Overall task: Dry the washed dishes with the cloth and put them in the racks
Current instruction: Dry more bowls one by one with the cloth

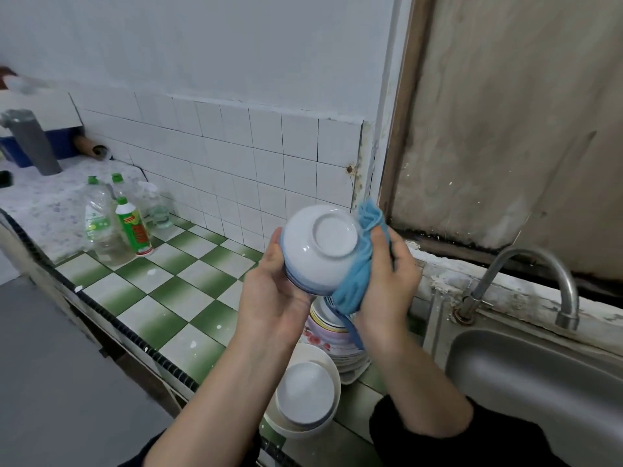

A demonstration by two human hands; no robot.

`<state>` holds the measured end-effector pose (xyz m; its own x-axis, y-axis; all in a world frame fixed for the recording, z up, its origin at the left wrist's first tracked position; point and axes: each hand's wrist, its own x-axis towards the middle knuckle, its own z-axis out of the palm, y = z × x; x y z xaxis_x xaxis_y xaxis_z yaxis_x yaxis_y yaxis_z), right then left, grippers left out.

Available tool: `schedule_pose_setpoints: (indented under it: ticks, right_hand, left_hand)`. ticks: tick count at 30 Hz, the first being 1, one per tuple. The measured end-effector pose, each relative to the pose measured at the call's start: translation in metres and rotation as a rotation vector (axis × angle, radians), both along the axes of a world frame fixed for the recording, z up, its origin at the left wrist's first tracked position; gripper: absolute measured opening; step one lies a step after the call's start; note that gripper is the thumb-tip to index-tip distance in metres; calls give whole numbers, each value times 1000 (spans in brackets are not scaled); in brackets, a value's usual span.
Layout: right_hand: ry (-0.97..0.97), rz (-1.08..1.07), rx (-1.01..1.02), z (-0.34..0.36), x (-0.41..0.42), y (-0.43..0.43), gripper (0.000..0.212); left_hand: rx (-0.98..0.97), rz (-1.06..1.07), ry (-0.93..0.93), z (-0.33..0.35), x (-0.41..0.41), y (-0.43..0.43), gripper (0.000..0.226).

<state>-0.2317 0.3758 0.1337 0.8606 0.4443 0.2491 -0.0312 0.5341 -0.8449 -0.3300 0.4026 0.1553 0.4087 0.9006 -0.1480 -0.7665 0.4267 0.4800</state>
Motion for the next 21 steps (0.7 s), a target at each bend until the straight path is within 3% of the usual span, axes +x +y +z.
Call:
schedule_pose_setpoints:
  ticks: [2, 7, 11, 17, 21]
  right_hand:
    - [229, 176, 7, 16, 9, 1, 14]
    - [168, 141, 46, 10, -22, -5, 20]
    - [189, 239, 10, 28, 1, -7, 22]
    - [-393, 379, -129, 57, 28, -10, 15]
    - [-819, 236, -249, 59, 21, -17, 15]
  left_hand:
    - [14, 31, -6, 2, 1, -1, 24]
    - [62, 59, -73, 9, 2, -2, 22]
    - [273, 58, 80, 10, -9, -2, 24]
    - [537, 98, 294, 23, -23, 0, 33]
    - [634, 135, 414, 23, -21, -11, 25]
